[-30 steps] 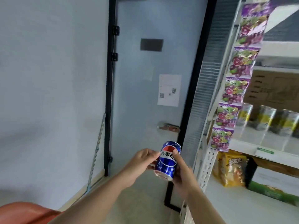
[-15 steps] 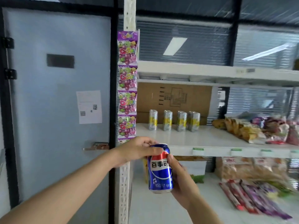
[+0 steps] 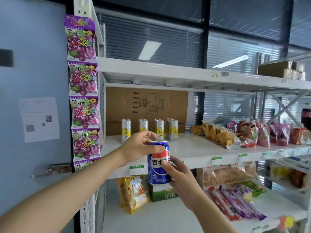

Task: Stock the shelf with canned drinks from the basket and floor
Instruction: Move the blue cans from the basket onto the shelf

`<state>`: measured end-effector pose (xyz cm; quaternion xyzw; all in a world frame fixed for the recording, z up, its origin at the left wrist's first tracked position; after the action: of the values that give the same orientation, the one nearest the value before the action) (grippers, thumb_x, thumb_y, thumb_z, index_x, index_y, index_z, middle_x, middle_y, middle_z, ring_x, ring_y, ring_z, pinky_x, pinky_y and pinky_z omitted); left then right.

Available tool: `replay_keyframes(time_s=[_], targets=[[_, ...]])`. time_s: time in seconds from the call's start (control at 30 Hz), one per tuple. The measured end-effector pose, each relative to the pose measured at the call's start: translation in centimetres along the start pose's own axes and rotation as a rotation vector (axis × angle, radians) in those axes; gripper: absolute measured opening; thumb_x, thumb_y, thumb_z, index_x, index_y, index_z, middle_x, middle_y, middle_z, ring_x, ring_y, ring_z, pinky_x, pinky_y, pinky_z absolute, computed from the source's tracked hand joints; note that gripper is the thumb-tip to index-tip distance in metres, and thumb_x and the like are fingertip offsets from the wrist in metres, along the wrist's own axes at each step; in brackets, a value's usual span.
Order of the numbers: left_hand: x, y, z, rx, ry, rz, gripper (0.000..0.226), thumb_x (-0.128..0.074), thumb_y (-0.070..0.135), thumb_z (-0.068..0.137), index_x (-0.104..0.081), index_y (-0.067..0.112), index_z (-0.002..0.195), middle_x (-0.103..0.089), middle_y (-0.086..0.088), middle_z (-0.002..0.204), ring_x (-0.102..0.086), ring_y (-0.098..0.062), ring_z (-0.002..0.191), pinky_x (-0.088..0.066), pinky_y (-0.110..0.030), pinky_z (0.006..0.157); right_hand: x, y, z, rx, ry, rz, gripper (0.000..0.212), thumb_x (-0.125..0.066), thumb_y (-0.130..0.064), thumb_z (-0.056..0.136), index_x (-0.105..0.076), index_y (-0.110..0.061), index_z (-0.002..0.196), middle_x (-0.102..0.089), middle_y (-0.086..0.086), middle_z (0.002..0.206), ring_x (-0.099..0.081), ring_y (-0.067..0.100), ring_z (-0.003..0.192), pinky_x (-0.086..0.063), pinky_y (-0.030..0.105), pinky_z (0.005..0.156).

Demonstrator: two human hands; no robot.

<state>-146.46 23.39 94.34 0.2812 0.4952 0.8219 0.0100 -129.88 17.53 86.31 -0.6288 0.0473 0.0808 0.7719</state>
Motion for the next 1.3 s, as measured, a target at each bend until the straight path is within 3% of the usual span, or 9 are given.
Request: replay_keyframes(time_s=[0.13, 0.33, 0.53, 0.63, 0.77, 0.93, 1.07, 1.2, 1.3], targets=[[3.1, -1.7, 4.0, 0.005, 0.038, 0.076, 0.071, -0.084, 0.048, 0.064, -0.054, 0.020, 0.122, -0.069, -0.003, 0.109, -0.070, -0.016, 0.096, -0.058, -0.035, 0.084, -1.2, -0.1, 4.6, 0.046, 0.012, -0.159, 0.067, -0.077, -0.042, 0.065, -0.054, -0.025, 0.126, -0.073, -0.003, 0.111, -0.070, 0.014, 0.101, -0.054, 0.022, 0.075], [6.3, -4.9, 9.0, 0.128, 0.168, 0.175, 0.058, -0.082, 0.046, 0.068, -0.055, 0.022, 0.113, -0.066, 0.002, 0.107, -0.067, -0.015, 0.095, -0.057, -0.037, 0.086, -3.0, 0.9, 13.0, 0.046, -0.037, -0.277, 0.043, -0.076, -0.025, 0.082, -0.060, -0.019, 0.121, -0.073, -0.001, 0.109, -0.069, 0.016, 0.100, -0.054, 0.022, 0.075], [8.1, -9.3, 11.7, 0.273, 0.260, 0.168, 0.067, -0.086, 0.041, 0.064, -0.054, 0.018, 0.118, -0.062, -0.002, 0.115, -0.062, -0.018, 0.100, -0.055, -0.037, 0.087, -4.1, 4.0, 20.1, 0.011, -0.123, -0.344, 0.042, -0.074, -0.015, 0.085, -0.059, -0.021, 0.124, -0.071, 0.000, 0.115, -0.065, 0.020, 0.110, -0.055, 0.037, 0.094], [8.8, -10.0, 13.0, 0.331, 0.234, 0.170, 0.068, -0.087, 0.033, 0.066, -0.055, 0.011, 0.122, -0.061, -0.005, 0.121, -0.059, -0.019, 0.102, -0.051, -0.032, 0.084, -4.1, 4.9, 22.3, 0.019, -0.147, -0.391, 0.044, -0.074, -0.013, 0.084, -0.058, -0.020, 0.125, -0.071, -0.001, 0.114, -0.065, 0.017, 0.110, -0.053, 0.037, 0.095], [8.8, -10.3, 15.0, 0.388, 0.166, 0.281, 0.033, -0.085, 0.024, 0.071, -0.060, 0.015, 0.090, -0.066, -0.008, 0.107, -0.062, -0.022, 0.099, -0.051, -0.036, 0.090, -3.6, 5.9, 24.1, 0.022, -0.110, -0.437, 0.047, -0.077, -0.007, 0.080, -0.057, -0.016, 0.122, -0.071, -0.001, 0.112, -0.065, 0.016, 0.106, -0.052, 0.037, 0.096], [8.8, -9.9, 17.2, 0.450, 0.017, 0.567, 0.061, -0.083, 0.030, 0.074, -0.060, 0.005, 0.125, -0.066, -0.009, 0.120, -0.063, -0.026, 0.108, -0.053, -0.041, 0.095, -2.6, 6.4, 26.0, 0.062, -0.080, -0.498, 0.056, -0.086, -0.005, 0.066, -0.058, -0.019, 0.112, -0.071, 0.000, 0.109, -0.067, 0.020, 0.104, -0.053, 0.046, 0.096], [9.5, -9.2, 18.6, 0.455, -0.077, 0.790, 0.069, -0.082, 0.044, 0.071, -0.062, 0.003, 0.122, -0.069, -0.008, 0.112, -0.067, -0.023, 0.096, -0.056, -0.035, 0.084, -1.5, 6.5, 27.2, 0.030, -0.182, -0.524, 0.052, -0.087, -0.010, 0.067, -0.062, -0.020, 0.113, -0.073, -0.003, 0.107, -0.068, 0.015, 0.102, -0.055, 0.039, 0.093], [9.8, -8.5, 19.4, 0.461, -0.089, 0.990, 0.058, -0.076, 0.040, 0.080, -0.062, -0.001, 0.118, -0.066, -0.009, 0.100, -0.066, -0.027, 0.101, -0.052, -0.033, 0.084, -2.9, 6.5, 28.5, 0.030, -0.195, -0.509, 0.043, -0.086, -0.009, 0.069, -0.062, -0.025, 0.100, -0.072, -0.006, 0.101, -0.067, 0.011, 0.097, -0.056, 0.030, 0.085], [10.3, -8.9, 19.9, 0.502, -0.073, 1.138, 0.055, -0.074, 0.039, 0.082, -0.062, 0.000, 0.119, -0.067, -0.013, 0.111, -0.063, -0.027, 0.107, -0.050, -0.035, 0.091, -4.7, 7.2, 29.7, 0.055, -0.169, -0.520, 0.040, -0.086, -0.011, 0.069, -0.059, -0.027, 0.094, -0.069, -0.011, 0.093, -0.066, 0.007, 0.092, -0.053, 0.021, 0.075]])
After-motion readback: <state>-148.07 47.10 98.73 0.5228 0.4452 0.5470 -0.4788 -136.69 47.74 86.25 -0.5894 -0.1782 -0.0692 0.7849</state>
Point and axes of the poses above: each hand's wrist, its own z-axis towards the middle knuckle, its own x-axis out of the back of the hand, y = z × x, the point moved 1 cm from there along z, towards the middle knuckle
